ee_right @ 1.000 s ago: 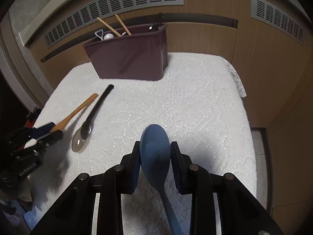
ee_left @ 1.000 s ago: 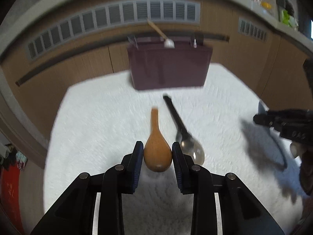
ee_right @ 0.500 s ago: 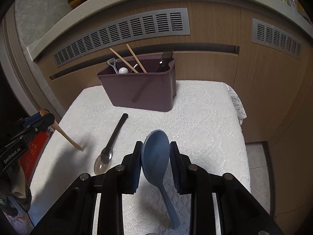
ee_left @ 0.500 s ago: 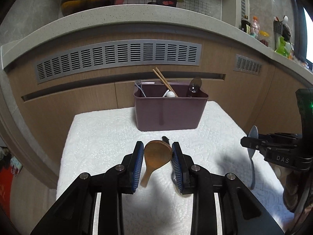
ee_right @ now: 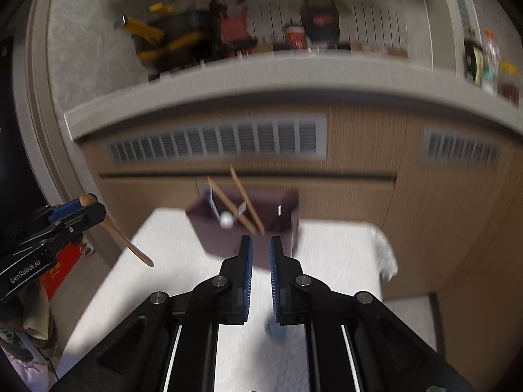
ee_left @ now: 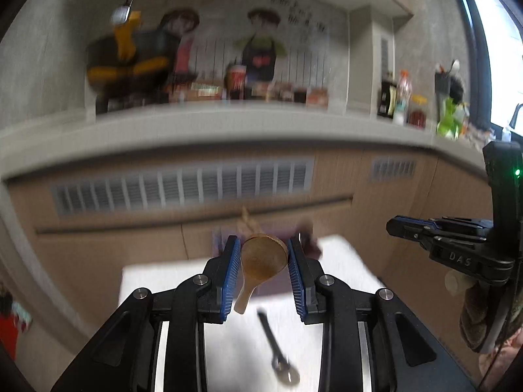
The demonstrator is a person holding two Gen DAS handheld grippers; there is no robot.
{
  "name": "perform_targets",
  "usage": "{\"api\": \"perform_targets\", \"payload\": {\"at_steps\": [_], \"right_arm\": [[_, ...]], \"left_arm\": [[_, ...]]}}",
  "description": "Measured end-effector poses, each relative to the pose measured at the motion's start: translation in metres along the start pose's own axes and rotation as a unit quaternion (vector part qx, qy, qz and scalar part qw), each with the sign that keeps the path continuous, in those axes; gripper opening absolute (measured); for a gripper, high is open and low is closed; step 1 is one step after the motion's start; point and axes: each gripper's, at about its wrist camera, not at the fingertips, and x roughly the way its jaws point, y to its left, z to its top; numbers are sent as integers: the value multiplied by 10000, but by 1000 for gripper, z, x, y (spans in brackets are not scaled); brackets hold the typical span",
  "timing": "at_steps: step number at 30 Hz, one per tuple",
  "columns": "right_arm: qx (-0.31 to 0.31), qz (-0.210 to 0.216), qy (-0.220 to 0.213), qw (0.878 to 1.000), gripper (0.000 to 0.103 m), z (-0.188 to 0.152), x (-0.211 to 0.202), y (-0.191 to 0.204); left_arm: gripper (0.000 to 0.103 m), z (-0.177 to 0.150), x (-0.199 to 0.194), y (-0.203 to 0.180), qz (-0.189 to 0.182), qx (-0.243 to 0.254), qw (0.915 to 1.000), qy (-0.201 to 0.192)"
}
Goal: Organize utensils
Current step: 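Carry the wooden spoon with the left gripper while the right carries the blue spoon over the caddy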
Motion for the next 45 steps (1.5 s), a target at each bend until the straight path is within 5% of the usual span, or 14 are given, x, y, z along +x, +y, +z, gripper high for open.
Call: {"api": "perform_targets", "payload": {"at_steps": [4,7,9,13,20,23,28,30,32,34,45], "right_arm": [[-305,130,-210,9992,8,45,-8,6],[-655,110,36,9978,8,44,7,9],[-838,14,332,9959,11,24,23,7],[-631,-341,1009,9923,38,-29,61,-11],[597,-926,2474,9626,38,-114,138,-51],[1291,-1068,2622,9504,38,-130,160,-63],[1191,-1639,2536,9458,40,-132,178,-51],[923,-1738,2474,9487,33,-132,181,-41],[653,-1638,2449,9534,16,-133,181,-31],[601,-1483,2402,9574,11,-131,175,-28],[520,-675,1335,9874,11,-86,89,-12]], "left_arm": [[30,36,6,2,-16,20,9998,-183],[30,39,15,10,-18,-98,9998,-146],[30,28,22,12,-67,-145,9999,-28],[30,-1,38,14,-157,-293,9989,318],[31,-42,52,17,-175,-440,9966,670],[31,-54,54,20,-149,-553,9955,748],[31,-66,56,27,-125,-701,9936,876],[31,-69,55,30,-112,-730,9933,888],[31,-70,53,31,-112,-739,9932,890],[31,-71,52,31,-114,-741,9932,895],[31,-77,48,29,-208,-841,9914,980]]}}
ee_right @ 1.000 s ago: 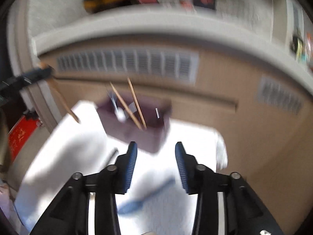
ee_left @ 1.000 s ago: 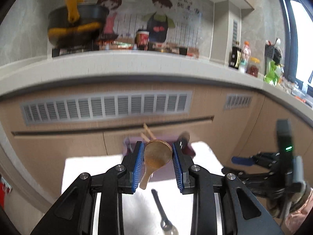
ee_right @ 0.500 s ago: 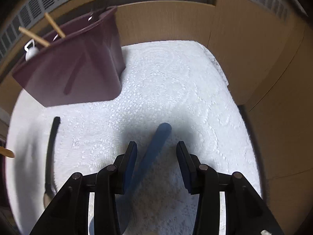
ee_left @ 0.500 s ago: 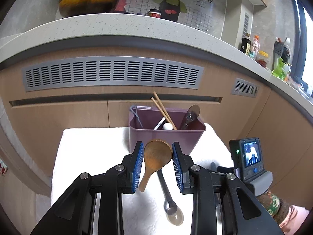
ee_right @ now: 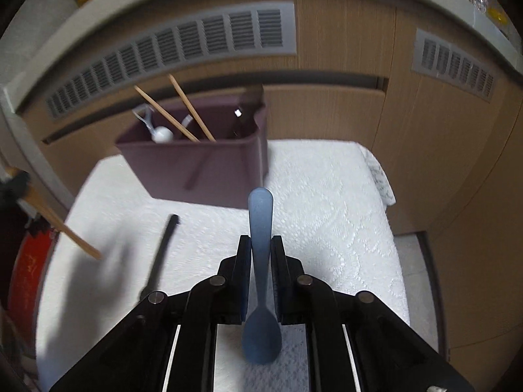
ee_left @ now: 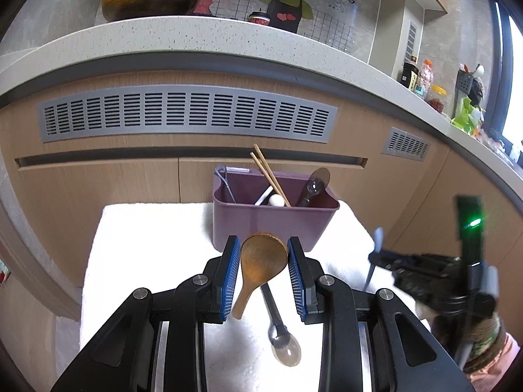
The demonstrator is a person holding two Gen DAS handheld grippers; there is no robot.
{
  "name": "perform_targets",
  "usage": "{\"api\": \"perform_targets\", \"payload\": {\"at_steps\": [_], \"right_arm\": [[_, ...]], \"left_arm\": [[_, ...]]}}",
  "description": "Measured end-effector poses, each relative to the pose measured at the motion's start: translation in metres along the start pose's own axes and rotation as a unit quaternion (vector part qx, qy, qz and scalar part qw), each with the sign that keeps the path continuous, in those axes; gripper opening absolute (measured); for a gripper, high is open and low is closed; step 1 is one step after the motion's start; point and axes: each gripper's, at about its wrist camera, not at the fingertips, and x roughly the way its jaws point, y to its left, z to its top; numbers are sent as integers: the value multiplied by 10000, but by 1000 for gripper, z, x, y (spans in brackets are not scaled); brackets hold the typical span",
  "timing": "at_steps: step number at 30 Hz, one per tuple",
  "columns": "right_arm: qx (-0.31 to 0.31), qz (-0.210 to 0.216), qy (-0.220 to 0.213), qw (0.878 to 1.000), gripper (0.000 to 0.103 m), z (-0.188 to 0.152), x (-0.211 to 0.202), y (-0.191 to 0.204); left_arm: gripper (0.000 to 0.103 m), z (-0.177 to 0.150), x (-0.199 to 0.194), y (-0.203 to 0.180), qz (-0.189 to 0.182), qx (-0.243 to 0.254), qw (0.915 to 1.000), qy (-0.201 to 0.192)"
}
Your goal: Organize utensils
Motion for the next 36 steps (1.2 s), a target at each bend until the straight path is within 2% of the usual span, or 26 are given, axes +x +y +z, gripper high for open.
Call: {"api": "perform_targets", "payload": {"at_steps": [8,12,18,23,26,31,36], "right_arm": [[-98,216,-362,9991,11,8,-21,3],[-95,289,-508,9982,11,14,-29,2],[-339,268,-1093,9931,11,50,-73,7],[-624,62,-1863,9805,11,90,-124,18],[-726,-63,-2176,9733,11,111,-143,25],[-950,-178,-2385,9663,11,132,-152,36],[-911,-149,-2317,9684,11,146,-141,38]], "left_arm": [[31,-8,2,-4,4,6,9999,123],[31,-1,-3,-8,-14,23,10000,28],[30,48,-32,-24,-101,271,9984,-481],[31,97,-54,-42,-14,528,9932,-1034],[31,121,-56,-46,-35,524,9918,-1162],[30,146,-51,-49,-12,532,9904,-1276],[30,159,-36,-51,10,616,9904,-1235]]}}
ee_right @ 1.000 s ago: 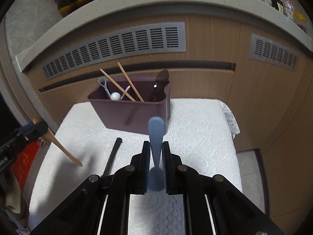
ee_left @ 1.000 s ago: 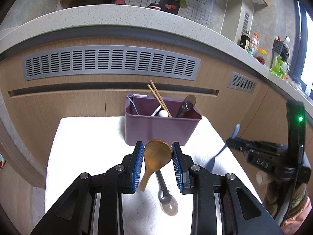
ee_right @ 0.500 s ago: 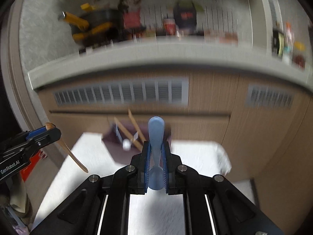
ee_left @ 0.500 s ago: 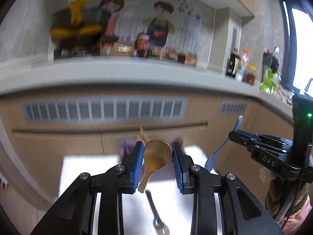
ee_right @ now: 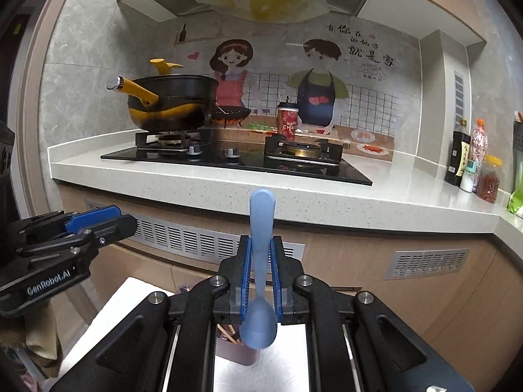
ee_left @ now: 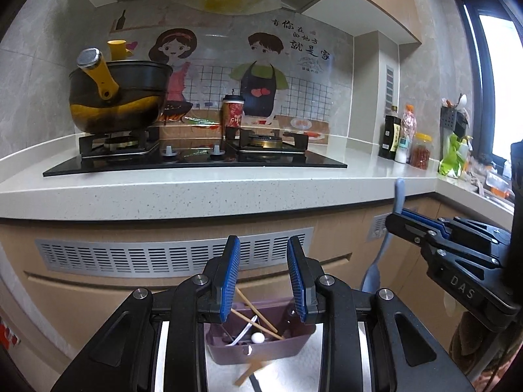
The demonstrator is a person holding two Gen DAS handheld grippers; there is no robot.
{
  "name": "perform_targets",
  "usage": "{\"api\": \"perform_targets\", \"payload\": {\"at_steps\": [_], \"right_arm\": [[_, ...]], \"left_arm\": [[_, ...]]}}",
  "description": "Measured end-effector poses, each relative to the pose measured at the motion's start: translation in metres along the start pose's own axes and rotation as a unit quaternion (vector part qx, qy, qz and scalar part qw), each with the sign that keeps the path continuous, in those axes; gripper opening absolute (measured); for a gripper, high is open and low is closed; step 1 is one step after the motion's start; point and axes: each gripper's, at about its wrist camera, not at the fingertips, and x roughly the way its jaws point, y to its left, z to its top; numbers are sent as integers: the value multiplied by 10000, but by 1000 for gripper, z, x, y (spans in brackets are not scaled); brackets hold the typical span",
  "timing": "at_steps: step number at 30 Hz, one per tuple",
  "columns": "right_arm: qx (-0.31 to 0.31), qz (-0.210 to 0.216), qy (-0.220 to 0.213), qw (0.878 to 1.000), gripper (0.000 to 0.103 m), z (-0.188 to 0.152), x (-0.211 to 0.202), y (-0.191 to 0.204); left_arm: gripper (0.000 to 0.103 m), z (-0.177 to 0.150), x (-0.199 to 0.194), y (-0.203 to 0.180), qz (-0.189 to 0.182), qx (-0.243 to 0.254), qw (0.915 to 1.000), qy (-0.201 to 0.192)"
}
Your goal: Organize utensils
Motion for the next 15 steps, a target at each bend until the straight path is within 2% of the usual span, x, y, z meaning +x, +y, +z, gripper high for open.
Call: {"api": "perform_targets", "payload": {"at_steps": [4,9,13,15], "right_arm": [[109,58,162,9998,11,-4,22,-2],[118,109,416,9990,11,-16,40,-5],[110,119,607,9980,11,-35,42,-14],[120,56,743,9972,11,-48,43,-22]], "left_arm": [[30,-4,16,5,29,-4,10000,79],[30,-27,39,14,-65,-54,9991,412],[31,-67,65,3,-479,205,9934,1021],[31,-94,86,-8,-599,361,9870,1446]]}}
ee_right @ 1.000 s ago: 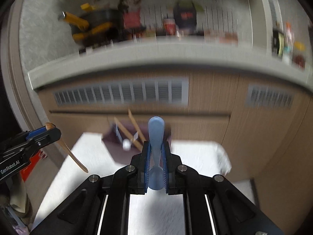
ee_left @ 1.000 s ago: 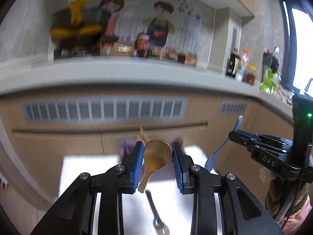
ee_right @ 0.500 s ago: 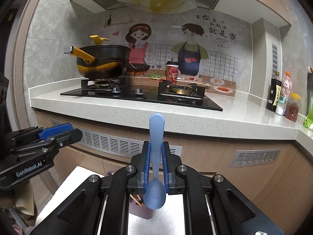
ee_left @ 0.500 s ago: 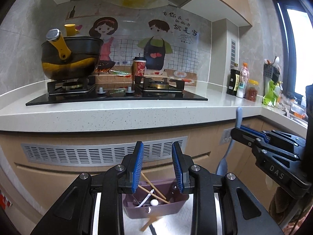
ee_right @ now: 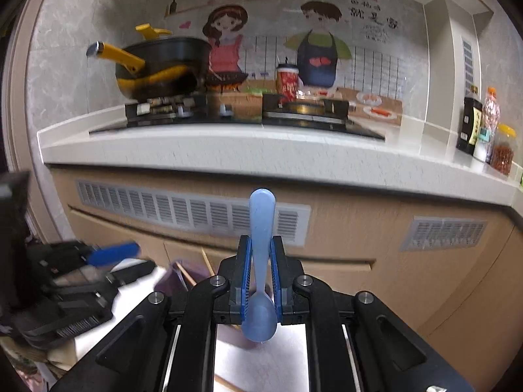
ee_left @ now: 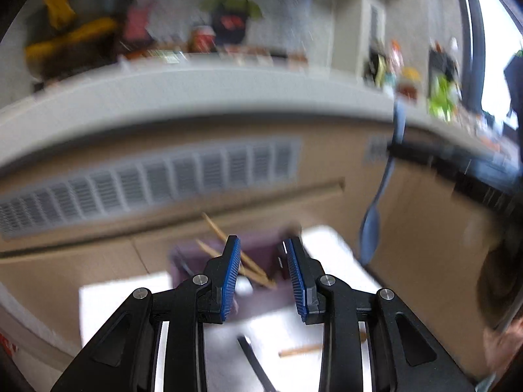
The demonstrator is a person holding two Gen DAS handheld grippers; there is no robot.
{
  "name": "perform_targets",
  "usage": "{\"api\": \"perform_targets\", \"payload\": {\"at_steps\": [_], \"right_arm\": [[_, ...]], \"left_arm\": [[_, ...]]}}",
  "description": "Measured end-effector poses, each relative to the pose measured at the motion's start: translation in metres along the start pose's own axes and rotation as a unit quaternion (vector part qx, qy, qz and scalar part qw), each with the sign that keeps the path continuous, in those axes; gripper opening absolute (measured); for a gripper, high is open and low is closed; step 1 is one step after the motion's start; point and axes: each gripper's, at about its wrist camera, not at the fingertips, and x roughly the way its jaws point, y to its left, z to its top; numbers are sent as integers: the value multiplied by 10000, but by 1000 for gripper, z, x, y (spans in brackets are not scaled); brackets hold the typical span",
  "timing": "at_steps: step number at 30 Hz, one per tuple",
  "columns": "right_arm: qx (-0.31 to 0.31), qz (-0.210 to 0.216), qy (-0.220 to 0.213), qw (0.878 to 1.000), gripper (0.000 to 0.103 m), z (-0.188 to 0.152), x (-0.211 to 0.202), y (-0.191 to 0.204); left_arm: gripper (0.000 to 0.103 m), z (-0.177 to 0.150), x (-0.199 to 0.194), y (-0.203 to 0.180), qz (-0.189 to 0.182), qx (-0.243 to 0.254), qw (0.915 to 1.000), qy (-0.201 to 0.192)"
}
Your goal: Organize utensils
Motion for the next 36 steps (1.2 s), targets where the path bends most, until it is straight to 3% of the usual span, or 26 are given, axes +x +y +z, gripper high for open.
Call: {"api": "perform_targets", "payload": {"at_steps": [2,4,7,13,16,21,25,28,32,36], "right_arm": [[42,-78,173,9998,11,-14,3,-11],[131,-179,292,9993,11,-28,5,-23],[340,-316,456,9979,11,-45,8,-45],[574,-517,750,9942,11,-77,11,-76],[668,-597,865,9922,11,-88,8,-88],[733,-657,921,9909,11,-99,3,-101],[755,-591,889,9914,11,-104,-1,-105],[768,-534,850,9920,11,-106,-4,-104],[788,-503,830,9922,11,-107,-10,-105],[786,-527,806,9922,11,-110,-20,-107]], "left_arm": [[31,-16,24,-7,-145,46,9992,363],[31,-39,54,-18,-508,117,9944,922],[31,-70,89,-32,-720,173,9857,1516],[31,-101,140,-32,-1035,-246,9717,2111],[31,-114,146,-23,-1171,-533,9608,2454],[36,-140,105,-38,-1474,-254,9453,2898],[38,-151,76,-68,-1449,346,9438,2951],[39,-139,67,-93,-1281,842,9543,2565],[40,-126,94,-126,-1248,1300,9506,2527],[39,-116,133,-140,-1040,1266,9484,2714]]}}
